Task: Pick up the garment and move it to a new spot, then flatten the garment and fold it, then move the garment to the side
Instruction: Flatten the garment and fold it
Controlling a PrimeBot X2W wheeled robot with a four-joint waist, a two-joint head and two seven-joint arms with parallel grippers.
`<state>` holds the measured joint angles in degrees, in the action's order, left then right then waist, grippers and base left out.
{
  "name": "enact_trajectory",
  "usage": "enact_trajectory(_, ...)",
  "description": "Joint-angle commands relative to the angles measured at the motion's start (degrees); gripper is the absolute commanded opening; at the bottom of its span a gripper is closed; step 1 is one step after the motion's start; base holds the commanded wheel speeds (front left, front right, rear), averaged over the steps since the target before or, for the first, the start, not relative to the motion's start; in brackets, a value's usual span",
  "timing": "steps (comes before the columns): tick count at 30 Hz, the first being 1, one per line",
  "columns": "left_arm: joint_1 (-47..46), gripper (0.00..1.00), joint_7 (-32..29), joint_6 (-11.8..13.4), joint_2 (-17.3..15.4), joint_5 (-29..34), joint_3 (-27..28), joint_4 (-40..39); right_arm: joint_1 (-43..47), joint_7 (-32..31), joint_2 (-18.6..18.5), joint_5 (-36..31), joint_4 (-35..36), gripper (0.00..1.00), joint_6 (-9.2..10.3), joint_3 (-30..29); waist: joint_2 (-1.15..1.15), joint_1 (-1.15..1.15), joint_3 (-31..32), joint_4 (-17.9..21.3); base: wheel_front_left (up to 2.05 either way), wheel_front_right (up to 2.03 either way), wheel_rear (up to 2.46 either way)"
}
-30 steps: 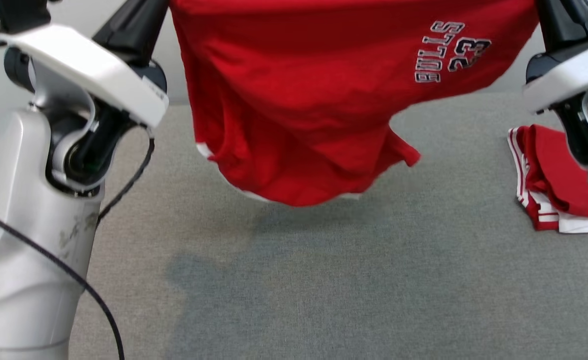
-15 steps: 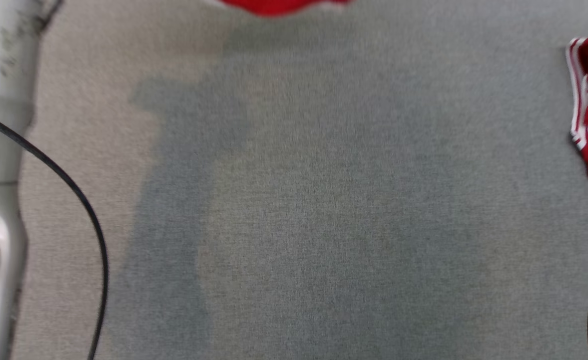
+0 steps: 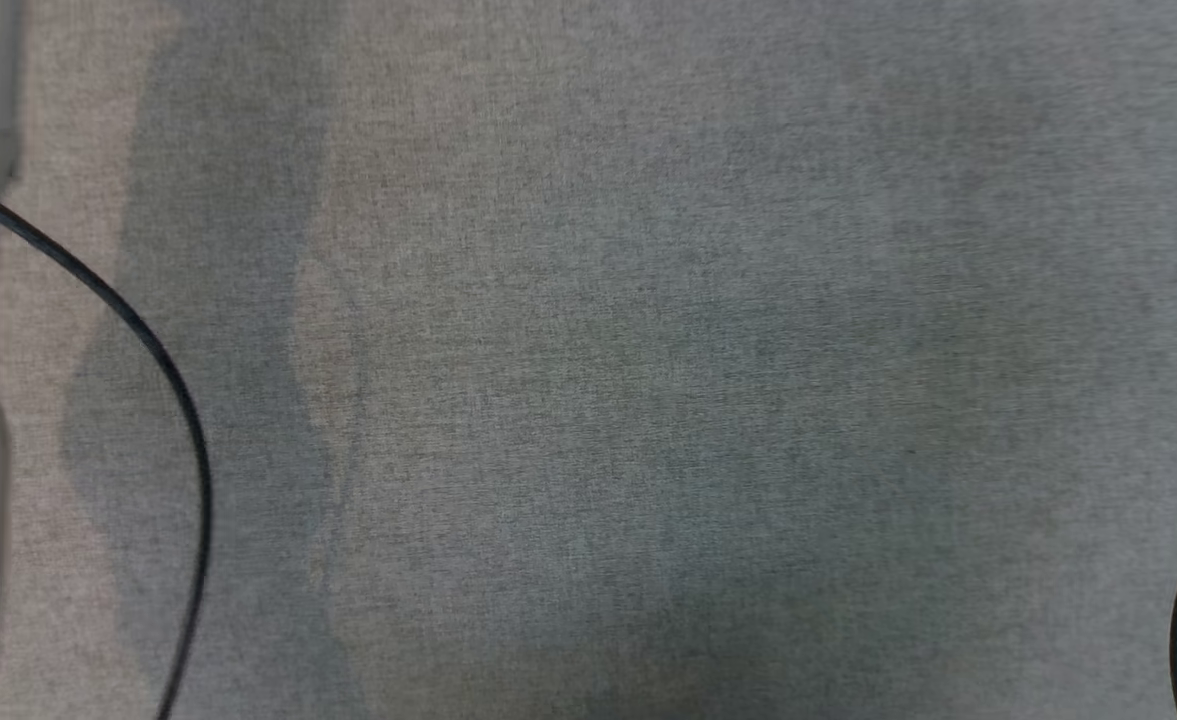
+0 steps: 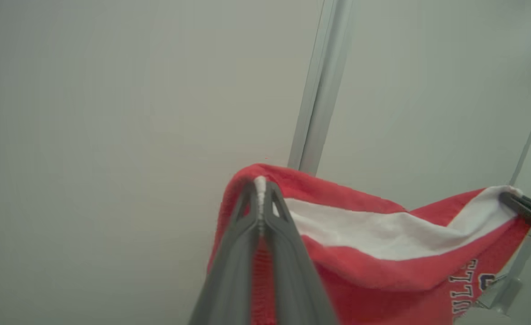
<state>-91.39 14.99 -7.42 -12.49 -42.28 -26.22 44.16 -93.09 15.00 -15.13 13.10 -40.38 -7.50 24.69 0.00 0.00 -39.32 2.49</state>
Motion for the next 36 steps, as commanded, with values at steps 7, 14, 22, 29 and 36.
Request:
enact_trajectory(7,16.4,0.0,0.2,-0.1,-3.4,-6.6,-6.5,-12.6,14.7,0.2,-4.9,5.6,5.9,0.0,0.0,1.5,0.0,0.0,1.7,-3.2,0.0,0.0,0.0)
enact_trajectory(14,36.7,0.0,0.2,-0.1,-9.7,-11.0,-11.3,-25.8,35.0,0.2,-10.8,12.2,13.5,0.0,0.0,0.5,0.0,0.0,8.6,-4.3,0.0,0.0,0.0)
enact_trajectory(22,57.5,0.0,0.2,0.0,-13.6,-8.4,-13.0,-34.8,58.4,0.2,-15.5,20.8,21.3,0.0,0.08,-2.6,0.0,0.0,17.0,-4.2,0.0,0.0,0.0)
enact_trajectory(29,71.5,0.0,0.2,1.4,-12.6,-4.1,-10.7,-38.2,74.7,0.2,-16.6,24.6,25.7,0.0,0.15,-3.6,0.0,0.0,23.6,-3.0,0.0,0.0,0.0)
enact_trajectory(36,83.7,0.0,0.2,4.2,-12.1,-1.2,-7.4,-44.3,86.7,-0.2,-17.4,25.7,30.0,0.0,0.21,-6.6,0.0,0.0,27.5,-2.4,0.0,0.0,0.0)
